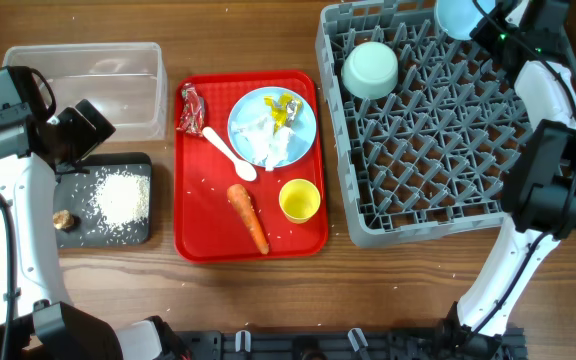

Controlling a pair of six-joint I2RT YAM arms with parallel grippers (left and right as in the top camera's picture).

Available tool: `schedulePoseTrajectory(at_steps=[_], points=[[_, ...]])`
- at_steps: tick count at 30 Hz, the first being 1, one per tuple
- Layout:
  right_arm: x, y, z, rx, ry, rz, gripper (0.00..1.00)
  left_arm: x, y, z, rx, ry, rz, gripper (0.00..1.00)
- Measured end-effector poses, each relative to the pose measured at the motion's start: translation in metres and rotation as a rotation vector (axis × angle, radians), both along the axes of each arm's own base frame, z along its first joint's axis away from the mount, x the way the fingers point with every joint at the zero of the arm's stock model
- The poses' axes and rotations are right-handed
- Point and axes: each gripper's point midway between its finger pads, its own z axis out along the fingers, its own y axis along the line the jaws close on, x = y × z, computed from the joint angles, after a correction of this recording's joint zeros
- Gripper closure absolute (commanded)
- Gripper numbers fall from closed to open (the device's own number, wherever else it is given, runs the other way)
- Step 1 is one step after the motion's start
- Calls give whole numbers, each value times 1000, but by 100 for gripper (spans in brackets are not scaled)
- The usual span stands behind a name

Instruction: Sort waste into correct bins and load items into the dishwasher rack

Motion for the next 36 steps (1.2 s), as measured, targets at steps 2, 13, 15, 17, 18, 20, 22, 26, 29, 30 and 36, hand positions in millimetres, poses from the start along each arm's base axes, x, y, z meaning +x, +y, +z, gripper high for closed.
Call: schedulePoseTrajectory(at_steps=[2, 13, 15, 17, 18, 20, 22, 26, 29, 30, 36], points=[[-6, 2, 0, -15, 27, 16, 96, 0, 0, 0, 0, 0, 0, 0], [-68, -16, 59, -588, 276, -74, 96, 0, 0, 0, 0, 0, 0, 0], [-67, 13, 68, -779, 309, -59, 96, 0, 0, 0, 0, 0, 0, 0], [-61, 64, 83, -943, 283, -21, 96, 0, 0, 0, 0, 0, 0, 0], [-60, 76, 88, -977, 271, -17, 96, 0, 0, 0, -1, 0, 0, 0], [-61, 92, 106, -1076, 246, -74, 96, 0, 0, 0, 0, 0, 0, 0], [-66, 75, 114, -1120, 268, -154, 96, 0, 0, 0, 0, 0, 0, 0], [-74, 52, 129, -1173, 288, -279, 96, 0, 0, 0, 0, 0, 0, 0], [-71, 50, 110, -1211, 337, -267, 96, 0, 0, 0, 0, 0, 0, 0], [-69, 50, 100, -1224, 359, -253, 96, 0, 0, 0, 0, 0, 0, 0], [-67, 50, 78, -1250, 399, -229, 96, 0, 0, 0, 0, 0, 0, 0]])
